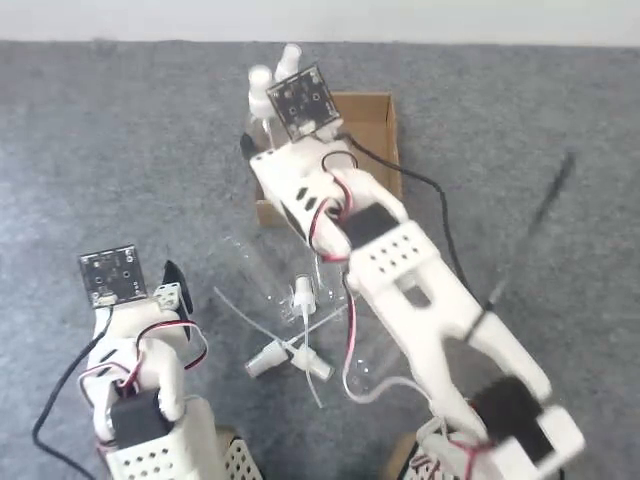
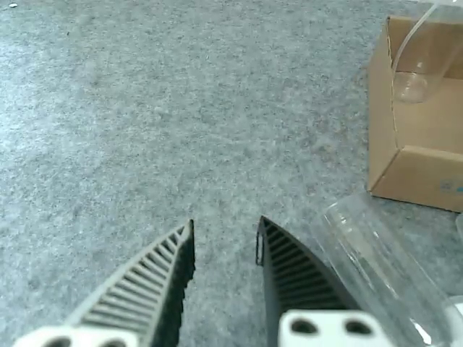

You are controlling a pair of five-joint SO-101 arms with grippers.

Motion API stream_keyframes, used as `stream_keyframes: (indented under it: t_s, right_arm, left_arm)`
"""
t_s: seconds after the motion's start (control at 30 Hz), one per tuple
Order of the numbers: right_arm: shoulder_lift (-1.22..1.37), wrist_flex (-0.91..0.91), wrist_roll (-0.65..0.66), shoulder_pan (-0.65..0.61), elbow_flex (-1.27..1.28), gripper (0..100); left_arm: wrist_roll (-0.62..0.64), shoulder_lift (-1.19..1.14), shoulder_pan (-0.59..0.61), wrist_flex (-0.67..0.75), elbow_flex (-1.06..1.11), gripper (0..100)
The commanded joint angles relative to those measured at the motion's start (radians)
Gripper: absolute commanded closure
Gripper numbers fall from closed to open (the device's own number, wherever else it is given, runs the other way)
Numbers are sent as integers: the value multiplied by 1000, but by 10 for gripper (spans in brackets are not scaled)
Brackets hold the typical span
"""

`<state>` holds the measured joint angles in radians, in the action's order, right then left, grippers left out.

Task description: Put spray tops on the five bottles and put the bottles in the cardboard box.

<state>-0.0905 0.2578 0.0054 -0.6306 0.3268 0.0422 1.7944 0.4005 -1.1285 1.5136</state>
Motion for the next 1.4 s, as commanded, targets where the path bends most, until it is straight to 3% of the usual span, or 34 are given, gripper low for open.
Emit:
stream_keyframes:
  t_s: [0.0,0.3,0.73,1.07,1.37]
  right_arm:
    - [62,-199,-11,51,-75,897]
    - [271,-340,-14,62,-89,897]
    - [573,-346,-21,62,-305,897]
    - [630,-346,-25,62,-336,891]
    - [638,-332,-74,58,-330,725]
  left_arm:
    - [-2,11,6,21,-12,867]
    - [-2,11,6,21,-12,866]
    - [-2,11,6,21,-12,866]
    - [-2,11,6,23,-12,866]
    - [-2,11,6,23,-12,866]
